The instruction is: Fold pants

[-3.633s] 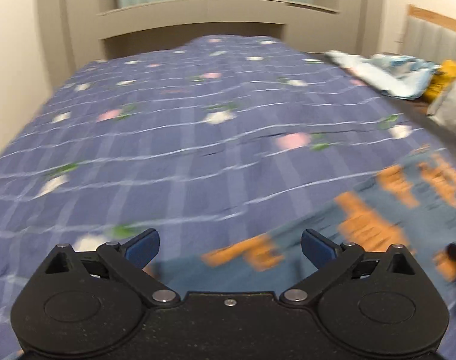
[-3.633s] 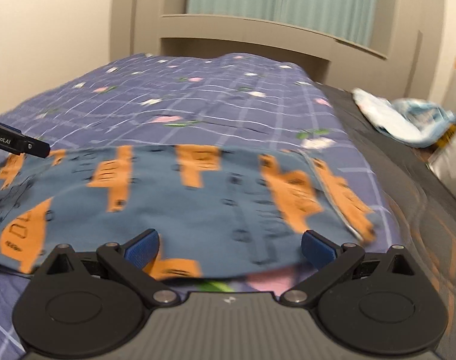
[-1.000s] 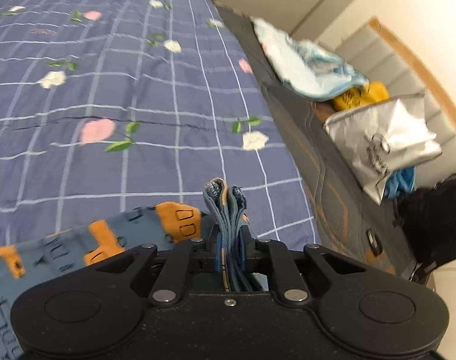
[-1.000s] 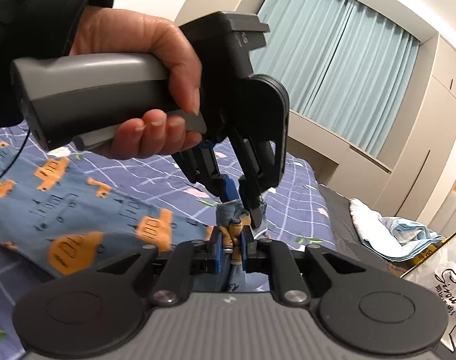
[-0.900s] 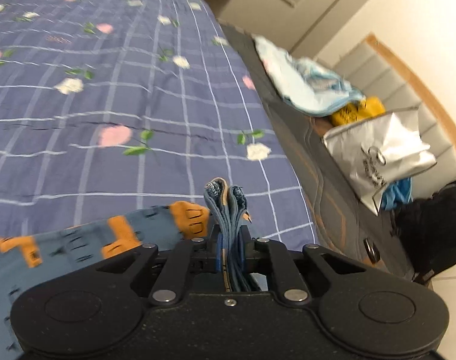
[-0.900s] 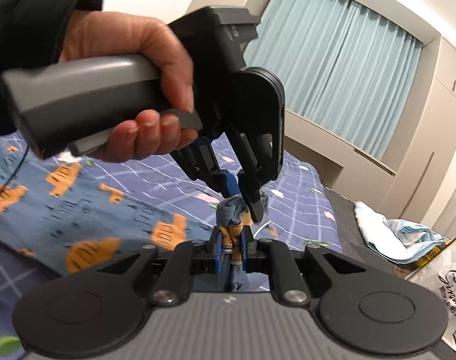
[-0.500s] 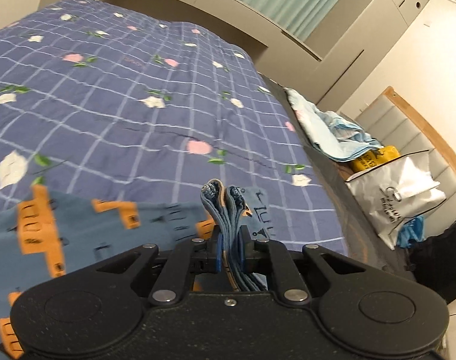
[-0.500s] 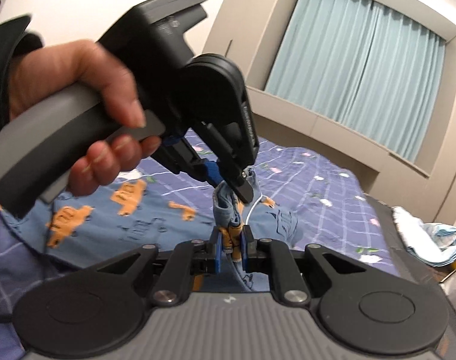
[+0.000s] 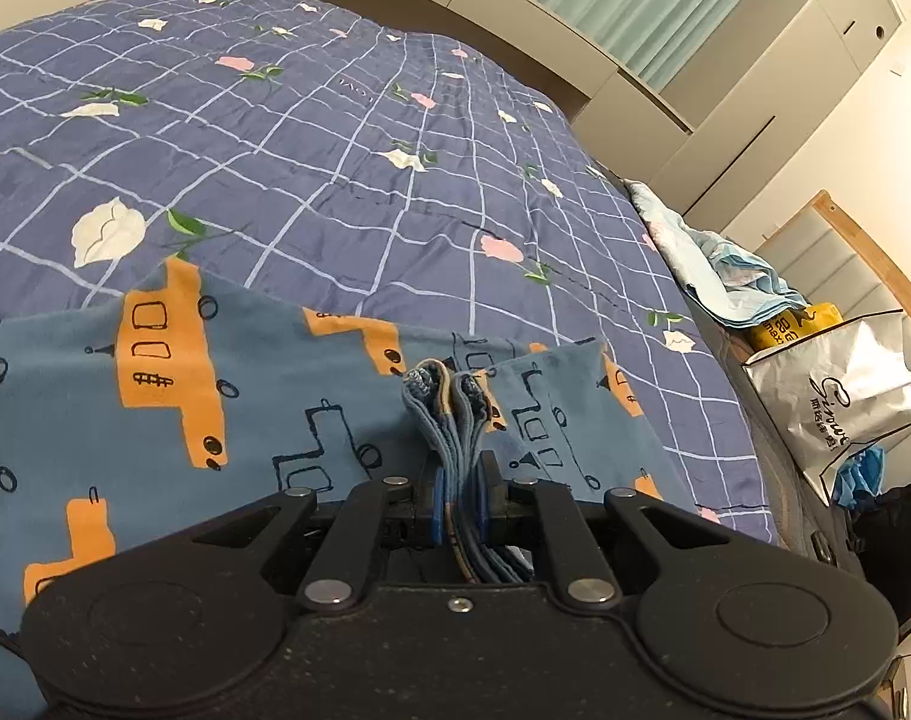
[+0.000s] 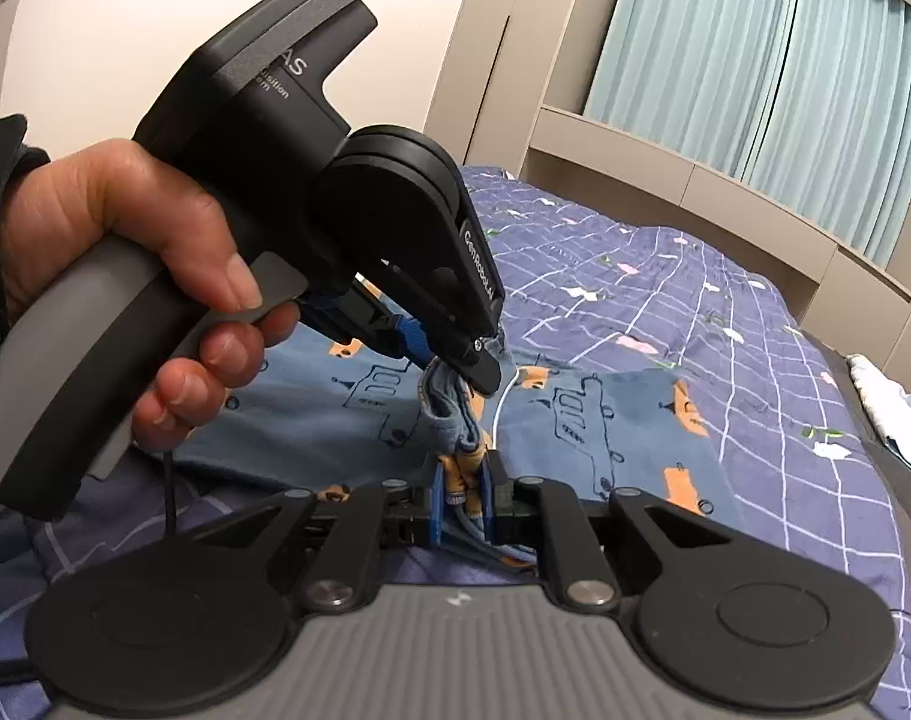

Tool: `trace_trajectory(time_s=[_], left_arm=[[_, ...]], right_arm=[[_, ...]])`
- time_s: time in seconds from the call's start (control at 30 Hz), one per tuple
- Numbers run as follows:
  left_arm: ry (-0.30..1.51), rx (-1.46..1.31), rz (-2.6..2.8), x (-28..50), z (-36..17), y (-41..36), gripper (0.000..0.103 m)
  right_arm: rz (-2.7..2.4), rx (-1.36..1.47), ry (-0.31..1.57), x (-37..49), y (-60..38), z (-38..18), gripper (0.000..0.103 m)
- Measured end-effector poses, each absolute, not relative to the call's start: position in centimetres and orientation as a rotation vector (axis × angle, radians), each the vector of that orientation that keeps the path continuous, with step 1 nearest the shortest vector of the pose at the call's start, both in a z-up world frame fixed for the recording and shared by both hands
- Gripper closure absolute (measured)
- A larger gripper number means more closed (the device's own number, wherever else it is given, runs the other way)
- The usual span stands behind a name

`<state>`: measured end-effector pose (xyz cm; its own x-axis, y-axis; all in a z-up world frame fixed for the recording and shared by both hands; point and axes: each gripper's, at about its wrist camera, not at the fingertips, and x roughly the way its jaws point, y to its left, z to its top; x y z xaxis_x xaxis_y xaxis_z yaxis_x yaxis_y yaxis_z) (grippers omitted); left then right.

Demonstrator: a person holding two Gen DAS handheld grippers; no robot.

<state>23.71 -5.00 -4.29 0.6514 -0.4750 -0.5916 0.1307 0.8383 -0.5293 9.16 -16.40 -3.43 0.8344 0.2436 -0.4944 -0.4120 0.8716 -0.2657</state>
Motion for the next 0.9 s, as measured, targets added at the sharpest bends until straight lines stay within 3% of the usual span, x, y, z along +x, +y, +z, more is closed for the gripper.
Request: trace_trajectory(time_s=[0.63, 0.9], left_arm=[[0.751, -0.432, -0.319, 21.1, -0.7, -0.8, 0.094], [0.780, -0.473, -0.270, 20.1, -3.0, 3.2, 0.094]], right_arm=[[0.460, -0.288, 0.454, 8.8, -14.5, -0.3, 0.089], [0.547, -0.285, 0.501, 8.8, -11.2, -1.6, 0.089]])
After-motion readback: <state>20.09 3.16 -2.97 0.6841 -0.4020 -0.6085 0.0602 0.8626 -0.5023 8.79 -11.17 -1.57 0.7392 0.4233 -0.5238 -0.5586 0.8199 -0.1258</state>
